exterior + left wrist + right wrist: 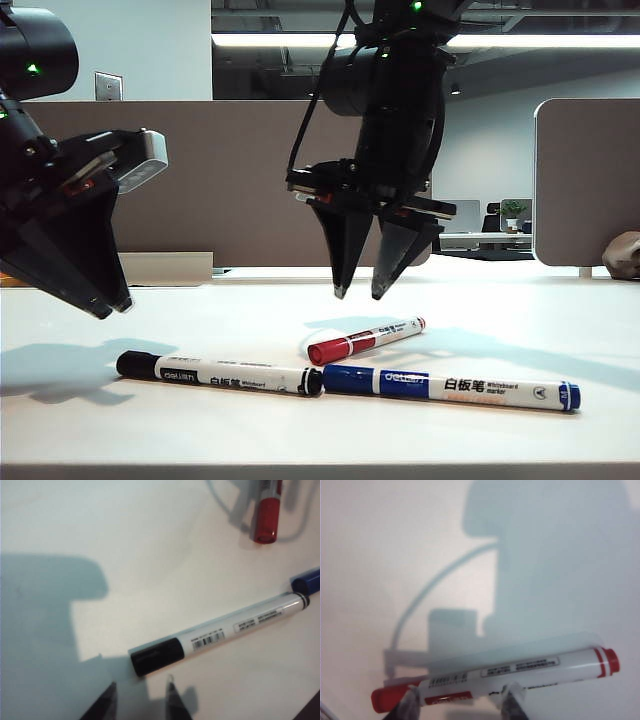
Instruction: Pick up the markers one by one and line them up horizontally in a straight line on the table.
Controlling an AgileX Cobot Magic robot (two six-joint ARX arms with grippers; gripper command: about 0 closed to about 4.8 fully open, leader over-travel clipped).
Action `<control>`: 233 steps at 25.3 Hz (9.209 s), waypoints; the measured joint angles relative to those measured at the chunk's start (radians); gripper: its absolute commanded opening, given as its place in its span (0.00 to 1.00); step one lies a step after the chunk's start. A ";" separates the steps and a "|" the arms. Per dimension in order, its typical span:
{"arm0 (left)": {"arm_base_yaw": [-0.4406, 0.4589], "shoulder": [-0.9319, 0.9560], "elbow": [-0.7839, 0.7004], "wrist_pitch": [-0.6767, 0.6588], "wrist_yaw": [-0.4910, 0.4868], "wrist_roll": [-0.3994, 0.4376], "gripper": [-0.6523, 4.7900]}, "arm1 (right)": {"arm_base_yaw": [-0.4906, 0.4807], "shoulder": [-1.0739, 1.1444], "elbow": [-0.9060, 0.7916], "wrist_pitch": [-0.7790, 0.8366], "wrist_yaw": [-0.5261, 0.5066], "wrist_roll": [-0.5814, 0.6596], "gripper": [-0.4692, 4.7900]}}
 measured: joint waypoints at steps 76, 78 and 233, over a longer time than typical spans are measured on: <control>0.016 0.000 0.000 0.030 -0.072 0.001 0.35 | -0.021 0.103 0.005 0.105 -0.314 0.315 0.29; 0.016 0.000 0.000 0.031 -0.072 0.001 0.35 | -0.022 0.103 0.008 0.102 -0.314 0.315 0.29; 0.275 -0.205 0.060 0.003 0.042 -0.071 0.34 | 0.206 0.370 0.453 -0.056 -0.176 -0.206 0.34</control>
